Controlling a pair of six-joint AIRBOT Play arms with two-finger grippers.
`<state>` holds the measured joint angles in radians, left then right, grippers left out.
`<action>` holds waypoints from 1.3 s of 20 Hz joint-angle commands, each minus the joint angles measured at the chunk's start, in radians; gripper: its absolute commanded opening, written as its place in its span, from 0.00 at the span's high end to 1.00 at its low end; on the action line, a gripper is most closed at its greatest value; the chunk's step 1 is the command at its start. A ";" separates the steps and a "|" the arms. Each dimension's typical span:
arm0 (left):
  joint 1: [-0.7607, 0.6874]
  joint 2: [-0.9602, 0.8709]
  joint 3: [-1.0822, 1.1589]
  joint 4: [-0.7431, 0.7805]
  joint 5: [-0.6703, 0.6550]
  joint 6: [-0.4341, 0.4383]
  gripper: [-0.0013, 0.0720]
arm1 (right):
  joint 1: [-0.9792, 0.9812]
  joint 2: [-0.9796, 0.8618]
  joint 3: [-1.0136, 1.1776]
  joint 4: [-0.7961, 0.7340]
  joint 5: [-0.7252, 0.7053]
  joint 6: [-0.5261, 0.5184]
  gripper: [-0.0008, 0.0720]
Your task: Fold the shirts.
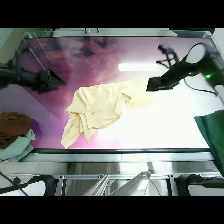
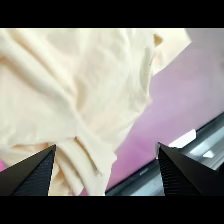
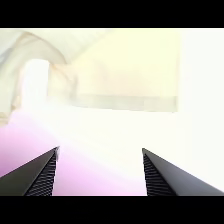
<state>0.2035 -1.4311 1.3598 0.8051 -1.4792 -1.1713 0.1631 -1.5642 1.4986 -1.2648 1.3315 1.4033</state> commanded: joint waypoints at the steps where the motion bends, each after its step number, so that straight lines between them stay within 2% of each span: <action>1: 0.021 -0.072 -0.037 0.076 -0.117 -0.033 0.01 | 0.000 -0.108 -0.023 0.026 0.061 -0.023 0.21; 3: 0.011 -0.055 -0.145 0.076 -0.077 -0.021 0.01 | 0.000 -0.131 -0.078 0.189 0.039 -0.108 0.21; 5: -0.013 -0.039 -0.268 0.071 0.019 -0.001 0.01 | 0.001 -0.153 -0.132 0.391 -0.002 -0.195 0.21; 7: -0.057 -0.046 -0.367 0.027 0.115 0.029 0.01 | 0.005 -0.193 -0.152 0.527 -0.008 -0.257 0.21; 12: -0.184 -0.149 -0.399 -0.111 0.194 0.114 0.01 | 0.082 -0.317 -0.152 0.662 -0.019 -0.317 0.21; 15: -0.254 -0.223 -0.330 -0.124 0.188 0.117 0.04 | 0.142 -0.344 -0.152 0.734 -0.057 -0.361 0.21; 16: -0.270 -0.240 -0.312 -0.124 0.187 0.117 0.04 | 0.156 -0.344 -0.150 0.737 -0.075 -0.365 0.25; 17: -0.283 -0.253 -0.294 -0.124 0.183 0.117 0.07 | 0.165 -0.344 -0.147 0.747 -0.080 -0.376 0.55; 18: -0.292 -0.262 -0.279 -0.125 0.175 0.117 0.37 | 0.170 -0.344 -0.146 0.770 -0.077 -0.408 0.84; 19: -0.297 -0.266 -0.265 -0.126 0.161 0.117 0.79 | 0.170 -0.344 -0.145 0.801 -0.073 -0.417 0.83; 20: -0.299 -0.264 -0.254 -0.127 0.151 0.121 0.97 | 0.167 -0.343 -0.145 0.834 -0.068 -0.419 0.84; 22: -0.297 -0.253 -0.223 -0.152 0.097 0.120 0.97 | 0.162 -0.329 -0.140 0.866 -0.033 -0.444 0.95; 26: -0.254 -0.145 -0.119 -0.343 -0.027 0.120 0.97 | 0.125 -0.200 -0.104 0.869 0.056 -0.440 0.95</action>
<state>-0.0711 -1.6352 1.1759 0.5930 -1.4204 -1.0531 0.3088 -1.8381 1.3724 -0.4232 1.3239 0.9741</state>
